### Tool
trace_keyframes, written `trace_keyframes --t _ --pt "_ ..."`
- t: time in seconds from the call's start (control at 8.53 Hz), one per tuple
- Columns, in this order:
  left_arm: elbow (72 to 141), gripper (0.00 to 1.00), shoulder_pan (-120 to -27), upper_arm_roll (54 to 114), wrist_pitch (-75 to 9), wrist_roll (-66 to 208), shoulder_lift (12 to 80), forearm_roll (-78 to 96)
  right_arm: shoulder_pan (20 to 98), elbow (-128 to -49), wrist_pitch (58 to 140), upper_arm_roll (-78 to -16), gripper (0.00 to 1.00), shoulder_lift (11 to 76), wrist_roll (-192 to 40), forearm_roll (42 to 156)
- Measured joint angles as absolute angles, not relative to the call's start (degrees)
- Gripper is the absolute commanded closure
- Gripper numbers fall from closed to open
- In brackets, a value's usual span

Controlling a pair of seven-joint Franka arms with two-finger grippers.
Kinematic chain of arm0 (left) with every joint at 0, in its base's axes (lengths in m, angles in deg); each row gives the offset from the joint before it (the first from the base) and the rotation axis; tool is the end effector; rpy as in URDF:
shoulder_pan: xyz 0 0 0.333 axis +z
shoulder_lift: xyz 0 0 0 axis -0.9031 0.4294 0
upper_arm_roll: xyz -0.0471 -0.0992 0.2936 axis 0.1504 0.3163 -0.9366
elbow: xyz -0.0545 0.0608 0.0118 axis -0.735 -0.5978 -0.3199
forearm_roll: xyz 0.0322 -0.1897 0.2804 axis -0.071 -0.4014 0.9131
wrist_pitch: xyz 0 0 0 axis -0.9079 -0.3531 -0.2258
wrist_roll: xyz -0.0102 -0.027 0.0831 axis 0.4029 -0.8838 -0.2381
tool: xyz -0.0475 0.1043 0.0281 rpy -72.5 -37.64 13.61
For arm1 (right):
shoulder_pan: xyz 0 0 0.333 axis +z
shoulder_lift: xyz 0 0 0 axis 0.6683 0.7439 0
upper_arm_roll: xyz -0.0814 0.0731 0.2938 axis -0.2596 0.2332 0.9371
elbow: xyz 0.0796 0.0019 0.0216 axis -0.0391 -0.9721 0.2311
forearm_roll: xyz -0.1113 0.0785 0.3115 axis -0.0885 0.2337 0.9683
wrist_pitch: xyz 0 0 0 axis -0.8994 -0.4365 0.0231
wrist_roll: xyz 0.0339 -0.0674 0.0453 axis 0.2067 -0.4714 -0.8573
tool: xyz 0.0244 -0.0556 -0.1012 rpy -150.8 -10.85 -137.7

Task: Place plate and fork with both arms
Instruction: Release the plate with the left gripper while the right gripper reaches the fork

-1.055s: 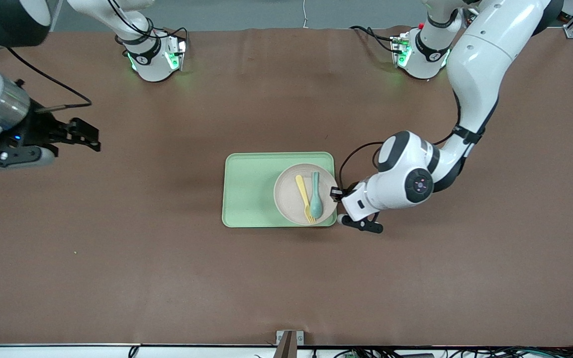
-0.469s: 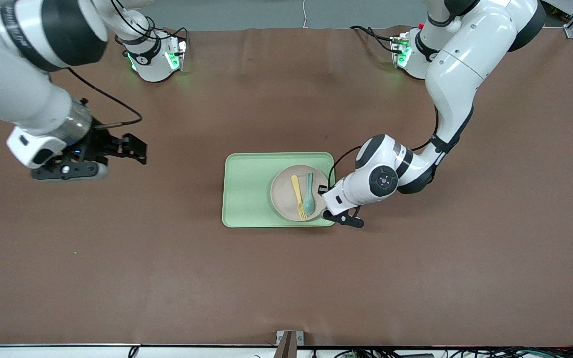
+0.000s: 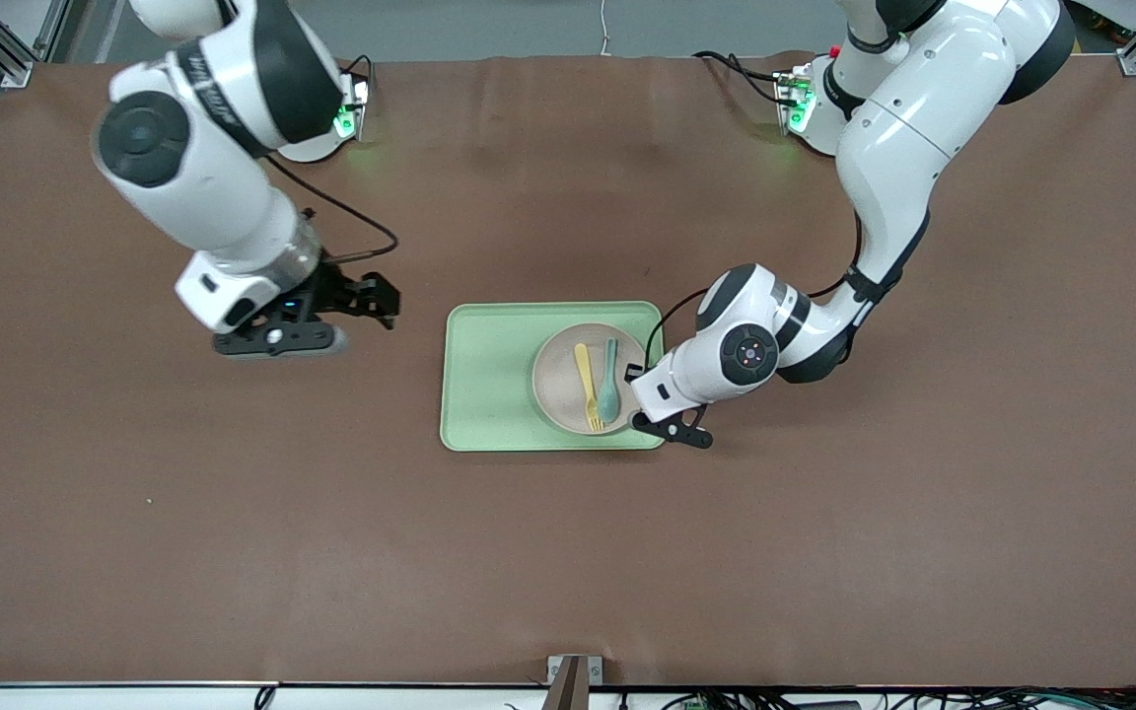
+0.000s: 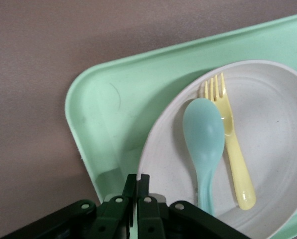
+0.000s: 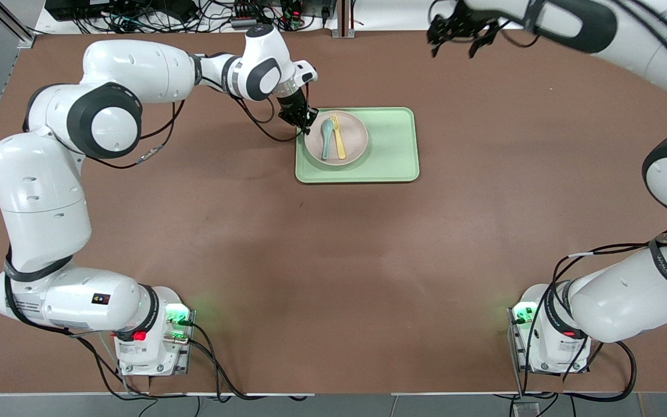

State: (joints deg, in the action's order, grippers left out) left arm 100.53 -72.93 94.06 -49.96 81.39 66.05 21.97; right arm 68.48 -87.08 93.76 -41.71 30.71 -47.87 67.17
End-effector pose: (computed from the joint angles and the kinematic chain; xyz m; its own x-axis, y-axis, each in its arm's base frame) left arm 0.5455 -0.3454 0.2181 0.9571 -0.2713 -0.1014 -0.2356 -0.9328 0.2728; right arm 0.5085 0.2590 0.4942 0.9996 0.0251 0.0147 0.0264 -0.9953 -0.0937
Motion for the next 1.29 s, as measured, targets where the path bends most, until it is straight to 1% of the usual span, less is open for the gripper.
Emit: trace_keyframes --t 0.12,0.23,0.35,0.47,0.59,0.7,0.82,0.94,1.17,1.29 --pt "100.61 0.69 -73.01 94.03 -50.02 81.39 66.20 21.97 70.78 -88.79 97.14 -41.70 0.01 31.09 -45.66 67.17" --pt "100.62 0.59 -72.96 93.98 -50.10 81.40 66.36 21.97 72.96 -89.54 100.02 -41.69 0.01 31.97 -44.03 67.17" --pt "100.60 0.41 -72.80 93.92 -50.14 81.63 66.39 21.97 75.06 -89.83 102.78 -41.68 0.01 33.17 -42.81 67.17" --pt "100.32 0.32 -72.35 93.91 -50.33 82.97 66.28 21.97 76.72 -89.88 104.96 -41.71 0.01 34.52 -42.36 67.17" --pt "99.88 0.31 -71.54 93.95 -50.36 84.81 65.48 21.97 78.13 -89.92 106.86 -41.74 0.01 35.84 -42.38 67.12" --pt "99.71 0.24 -70.33 94.06 -49.93 86.11 63.76 21.97 79.74 -89.95 109.01 -41.74 0.01 37.32 -42.38 66.71" --pt "99.68 0.09 -68.99 94.13 -49.26 87.38 61.62 21.97 81.25 -89.88 111.66 -41.76 0.01 39.20 -42.55 64.62" --pt "99.65 0.01 -67.57 94.18 -48.97 89.02 59.50 21.97 83.00 -89.47 114.44 -41.75 0.01 41.50 -42.49 61.73" --pt "100.02 0.01 -63.06 94.15 -48.72 90.88 53.98 21.97 85.71 -86.02 116.28 -41.77 0.02 47.75 -42.45 60.09" --pt "101.03 0.01 -59.71 94.18 -48.29 90.89 50.31 21.97 86.78 -83.38 116.52 -41.81 0.07 52.00 -41.61 60.05"
